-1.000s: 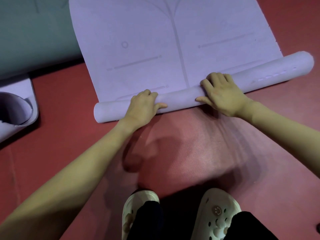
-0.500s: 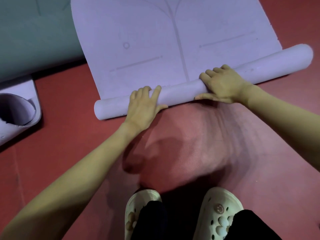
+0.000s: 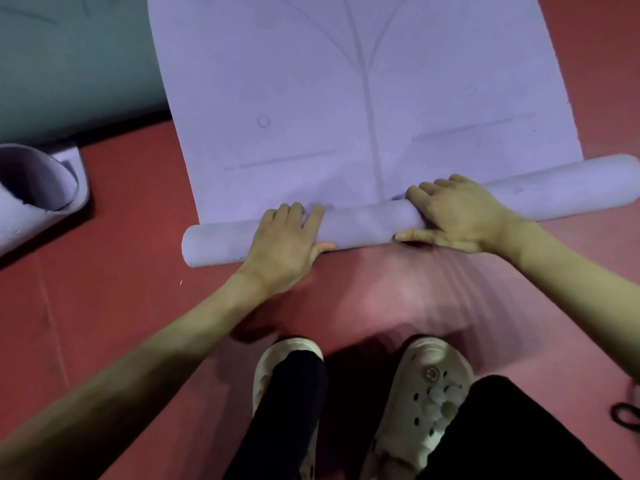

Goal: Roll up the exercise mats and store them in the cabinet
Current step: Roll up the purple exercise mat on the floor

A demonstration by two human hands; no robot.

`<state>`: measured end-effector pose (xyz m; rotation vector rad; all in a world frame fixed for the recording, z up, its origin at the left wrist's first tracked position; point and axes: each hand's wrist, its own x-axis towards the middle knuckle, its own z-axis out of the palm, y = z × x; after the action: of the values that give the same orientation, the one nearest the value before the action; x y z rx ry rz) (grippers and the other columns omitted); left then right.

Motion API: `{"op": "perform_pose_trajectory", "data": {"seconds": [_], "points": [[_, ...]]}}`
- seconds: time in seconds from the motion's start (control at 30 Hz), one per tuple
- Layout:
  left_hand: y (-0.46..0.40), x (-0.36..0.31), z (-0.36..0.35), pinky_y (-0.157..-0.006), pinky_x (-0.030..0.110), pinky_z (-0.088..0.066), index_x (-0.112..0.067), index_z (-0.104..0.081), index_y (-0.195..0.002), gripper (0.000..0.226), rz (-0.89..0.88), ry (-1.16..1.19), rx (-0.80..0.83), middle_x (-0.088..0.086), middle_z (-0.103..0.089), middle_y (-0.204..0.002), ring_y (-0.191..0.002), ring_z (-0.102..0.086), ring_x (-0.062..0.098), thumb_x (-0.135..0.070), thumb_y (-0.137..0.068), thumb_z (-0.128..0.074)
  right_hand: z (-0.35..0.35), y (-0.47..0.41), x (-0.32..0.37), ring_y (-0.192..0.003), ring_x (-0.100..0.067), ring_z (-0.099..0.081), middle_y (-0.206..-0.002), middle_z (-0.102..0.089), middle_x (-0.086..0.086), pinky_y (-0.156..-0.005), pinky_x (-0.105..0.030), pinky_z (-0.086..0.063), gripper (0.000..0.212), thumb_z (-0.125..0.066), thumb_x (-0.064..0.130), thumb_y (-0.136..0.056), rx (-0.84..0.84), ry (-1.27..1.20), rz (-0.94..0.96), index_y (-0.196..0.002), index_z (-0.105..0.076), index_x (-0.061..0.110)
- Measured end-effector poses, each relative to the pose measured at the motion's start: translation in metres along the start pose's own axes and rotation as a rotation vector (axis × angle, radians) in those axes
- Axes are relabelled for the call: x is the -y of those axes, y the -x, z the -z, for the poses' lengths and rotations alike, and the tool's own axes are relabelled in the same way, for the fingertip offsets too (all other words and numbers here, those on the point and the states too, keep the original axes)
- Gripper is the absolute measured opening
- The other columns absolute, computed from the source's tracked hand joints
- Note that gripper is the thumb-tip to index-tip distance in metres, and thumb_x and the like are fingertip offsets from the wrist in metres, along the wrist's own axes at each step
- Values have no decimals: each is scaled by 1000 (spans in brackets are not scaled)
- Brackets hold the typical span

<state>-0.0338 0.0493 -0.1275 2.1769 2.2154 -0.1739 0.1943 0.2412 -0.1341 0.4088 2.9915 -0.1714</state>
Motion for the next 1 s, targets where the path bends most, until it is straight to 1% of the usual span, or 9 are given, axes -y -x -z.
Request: {"op": "perform_pose_trajectory", "data": {"seconds": [0.23, 0.4, 0.5, 0.57, 0.63, 0.77, 0.83, 0.93, 1.0], "points": [[32, -7, -13, -72, 41, -46, -5, -56, -127, 62, -57, 46, 97, 18, -60, -96, -79, -56, 34, -51, -93, -34, -20, 24, 36, -80, -31, -63, -91, -67, -9, -72, -37, -44, 94, -5, 81, -79, 74, -58, -30, -109, -59, 11], [20, -2, -12, -64, 39, -46, -3, -60, -119, 64, -70, 49, 165, 19, -61, -90, -74, -58, 35, -52, -92, -30, -12, 16, 36, -97, -28, -59, -109, -61, -8, -83, -39, -42, 101, 1, 82, -72, 180, -69, -76, -125, -49, 13], [16, -2, -11, -67, 39, -47, -4, -57, -124, 71, -68, 55, 255, 20, -62, -95, -78, -59, 36, -56, -90, -22, -20, 26, 47, -95, -38, -55, -112, -56, -23, -77, -45, -45, 86, -15, 74, -86, 104, -23, -144, -118, -52, 4], [10, 0, -8, -77, 43, -45, -6, -49, -133, 82, -38, 66, 326, 20, -60, -108, -91, -58, 37, -61, -86, -10, -24, 31, 58, -104, -41, -51, -121, -50, -28, -85, -48, -42, 75, -24, 66, -91, 10, 36, -211, -118, -51, 2], [2, 3, -3, -87, 44, -43, -9, -41, -139, 89, -17, 83, 394, 17, -55, -120, -104, -54, 35, -64, -82, -2, -27, 35, 66, -106, -39, -49, -120, -50, -26, -91, -49, -36, 74, -27, 64, -94, -61, 44, -236, -124, -50, 1], [0, 6, -3, -94, 45, -41, -14, -34, -145, 84, -19, 160, 442, 14, -48, -133, -117, -49, 32, -66, -84, -8, -27, 38, 67, -104, -36, -48, -115, -52, -19, -91, -49, -34, 68, -31, 63, -94, -130, -22, -182, -135, -51, 12], [1, 8, -4, -90, 45, -43, -15, -38, -143, 79, -10, 218, 401, 14, -48, -128, -113, -50, 32, -65, -87, -15, -24, 33, 61, -99, -35, -50, -113, -55, -16, -86, -47, -36, 64, -30, 62, -95, -104, -29, -174, -133, -53, 17], [6, 8, -8, -79, 44, -46, -12, -54, -130, 62, 1, 179, 149, 16, -54, -111, -96, -55, 34, -56, -93, -33, -19, 21, 49, -90, -34, -52, -109, -55, -14, -79, -46, -39, 66, -25, 65, -93, -11, -38, -143, -132, -52, 19], [12, 0, -9, -80, 43, -43, -10, -55, -126, 50, 44, 137, 24, 17, -56, -109, -94, -55, 34, -47, -97, -37, -16, 15, 40, -87, -34, -52, -107, -56, -13, -76, -45, -40, 69, -22, 68, -91, 64, -60, -132, -132, -52, 21]]}}
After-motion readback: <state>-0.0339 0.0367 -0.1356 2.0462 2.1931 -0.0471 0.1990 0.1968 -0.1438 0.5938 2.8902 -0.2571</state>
